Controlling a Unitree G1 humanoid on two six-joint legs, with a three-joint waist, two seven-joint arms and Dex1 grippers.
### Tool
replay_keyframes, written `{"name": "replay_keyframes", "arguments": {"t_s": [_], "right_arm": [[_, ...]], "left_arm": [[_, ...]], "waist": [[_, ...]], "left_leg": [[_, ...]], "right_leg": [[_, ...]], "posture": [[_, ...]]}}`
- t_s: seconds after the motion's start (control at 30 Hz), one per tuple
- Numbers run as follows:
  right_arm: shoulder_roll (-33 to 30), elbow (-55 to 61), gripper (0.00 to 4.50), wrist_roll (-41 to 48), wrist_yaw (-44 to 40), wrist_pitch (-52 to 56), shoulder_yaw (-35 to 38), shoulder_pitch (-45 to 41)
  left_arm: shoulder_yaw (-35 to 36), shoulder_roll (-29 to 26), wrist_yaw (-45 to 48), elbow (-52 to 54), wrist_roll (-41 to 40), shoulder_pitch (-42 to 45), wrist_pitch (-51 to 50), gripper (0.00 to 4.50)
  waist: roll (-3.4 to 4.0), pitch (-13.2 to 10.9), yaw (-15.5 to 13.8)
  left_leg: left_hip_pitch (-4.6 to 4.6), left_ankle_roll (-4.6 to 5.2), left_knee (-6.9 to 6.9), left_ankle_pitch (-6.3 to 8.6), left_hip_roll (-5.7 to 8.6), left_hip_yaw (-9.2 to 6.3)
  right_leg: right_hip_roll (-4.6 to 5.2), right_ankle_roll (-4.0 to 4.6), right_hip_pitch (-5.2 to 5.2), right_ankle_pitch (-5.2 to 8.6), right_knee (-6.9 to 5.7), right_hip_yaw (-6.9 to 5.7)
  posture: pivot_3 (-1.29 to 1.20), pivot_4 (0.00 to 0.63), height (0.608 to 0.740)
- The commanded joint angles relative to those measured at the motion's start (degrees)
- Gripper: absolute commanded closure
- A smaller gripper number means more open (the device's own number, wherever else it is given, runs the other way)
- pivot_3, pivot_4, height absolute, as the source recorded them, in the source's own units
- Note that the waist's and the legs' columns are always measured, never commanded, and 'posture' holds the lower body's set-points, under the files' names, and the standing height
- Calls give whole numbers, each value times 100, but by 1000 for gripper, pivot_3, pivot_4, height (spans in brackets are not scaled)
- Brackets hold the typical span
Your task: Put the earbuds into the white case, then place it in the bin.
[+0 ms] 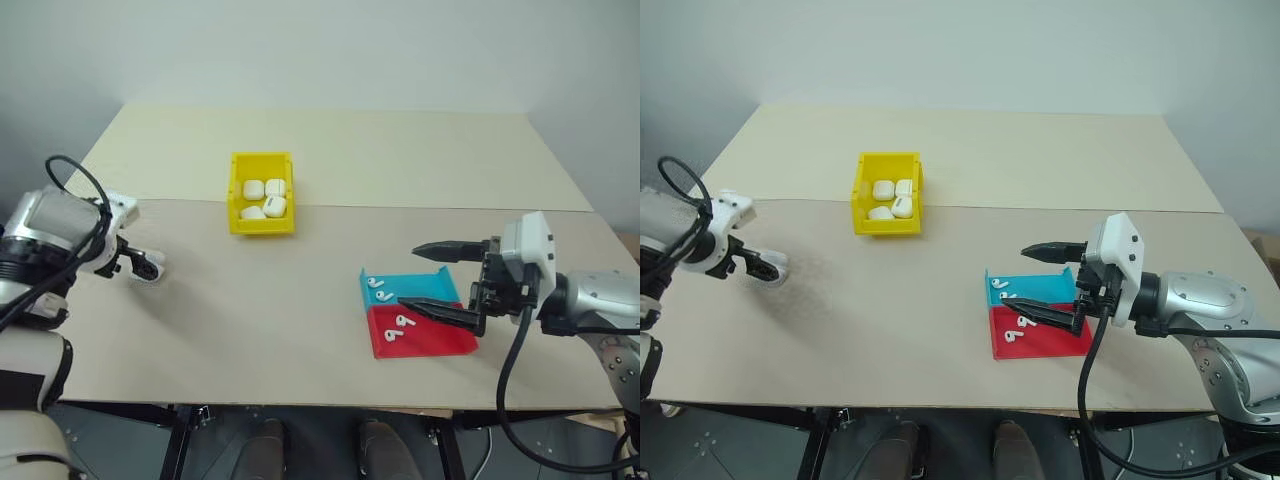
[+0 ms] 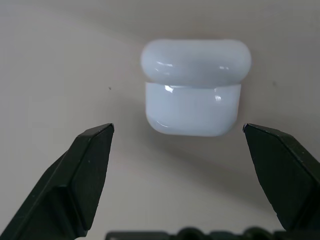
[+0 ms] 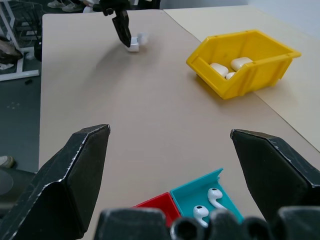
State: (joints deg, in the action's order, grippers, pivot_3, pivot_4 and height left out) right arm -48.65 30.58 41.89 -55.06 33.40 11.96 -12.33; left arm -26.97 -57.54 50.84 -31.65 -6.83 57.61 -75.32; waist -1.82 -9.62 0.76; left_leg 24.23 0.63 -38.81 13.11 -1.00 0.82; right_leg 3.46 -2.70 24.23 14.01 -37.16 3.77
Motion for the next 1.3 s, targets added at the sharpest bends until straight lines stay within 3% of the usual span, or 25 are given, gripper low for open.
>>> {"name": "replay_keyframes", "arguments": {"t_s": [0.03, 0.67, 0.77, 0.9, 0.93, 1.03, 1.13, 1.2, 1.3], "right_arm": [[-34, 92, 7, 142, -19, -45, 120, -147], [-128, 247, 7, 220, 34, 0, 217, -158], [-163, 249, 0, 251, 42, -6, 232, -161], [-183, 220, 0, 279, 86, -19, 242, -196], [-182, 219, 0, 277, 96, -28, 235, -195], [-141, 169, 0, 275, 149, -59, 254, -181], [-114, 141, 0, 244, 182, -107, 276, -113], [-57, 135, 0, 240, 233, -141, 282, -75], [81, 145, 0, 226, 363, -178, 231, -73]], "left_arm": [[234, 59, -51, 17, 73, -5, 32, 0], [479, 696, -135, -1454, 602, 318, 951, 0], [592, 689, -137, -1395, 605, 247, 921, 596], [826, 519, -92, -919, 561, 15, 1048, 1718], [858, 482, -42, -838, 545, -24, 1070, 1725], [1491, 214, -323, -63, 405, -259, 911, 1725], [2742, 170, -821, 1180, 121, -718, 746, 1725], [3868, 553, -1346, 2501, -32, -1396, 1418, 1725], [4823, 1401, -1964, 3938, -330, -1725, 1270, 1725]], "waist": [[0, 0, -3], [2, 1, -12], [2, 1, -12], [2, 2, -1], [2, 2, 11], [1, 1, 32], [0, 1, 24], [1, 1, 7], [0, 2, -59]], "left_leg": [[0, 0, 0, 0, 0, -1], [-8, 1, -7, -1, 2, -1], [-12, 1, -10, -2, 3, -1], [-21, 1, -11, -2, 3, 0], [-22, 0, -11, -3, 2, 0], [-19, 0, -11, -3, 0, -1], [-5, 0, -12, -2, -5, -29], [-2, 0, -11, -2, -3, -41], [-3, 0, -12, -2, -4, -48]], "right_leg": [[0, 0, 0, 0, 0, -1], [1, 0, -9, -2, -11, -3], [1, 1, -12, -2, -17, -2], [0, 1, -10, -2, -35, 3], [0, 2, -10, -2, -37, 3], [-2, 2, -6, -2, -37, 5], [-1, 2, 6, -2, -38, 6], [4, 2, 5, -3, -45, 4], [23, 1, -1, -3, -43, 1]], "posture": [[0, 150, 740], [0, 150, 740], [0, 150, 740], [0, 150, 740], [0, 150, 740], [0, 150, 740], [0, 150, 740], [0, 150, 740], [0, 150, 740]]}}
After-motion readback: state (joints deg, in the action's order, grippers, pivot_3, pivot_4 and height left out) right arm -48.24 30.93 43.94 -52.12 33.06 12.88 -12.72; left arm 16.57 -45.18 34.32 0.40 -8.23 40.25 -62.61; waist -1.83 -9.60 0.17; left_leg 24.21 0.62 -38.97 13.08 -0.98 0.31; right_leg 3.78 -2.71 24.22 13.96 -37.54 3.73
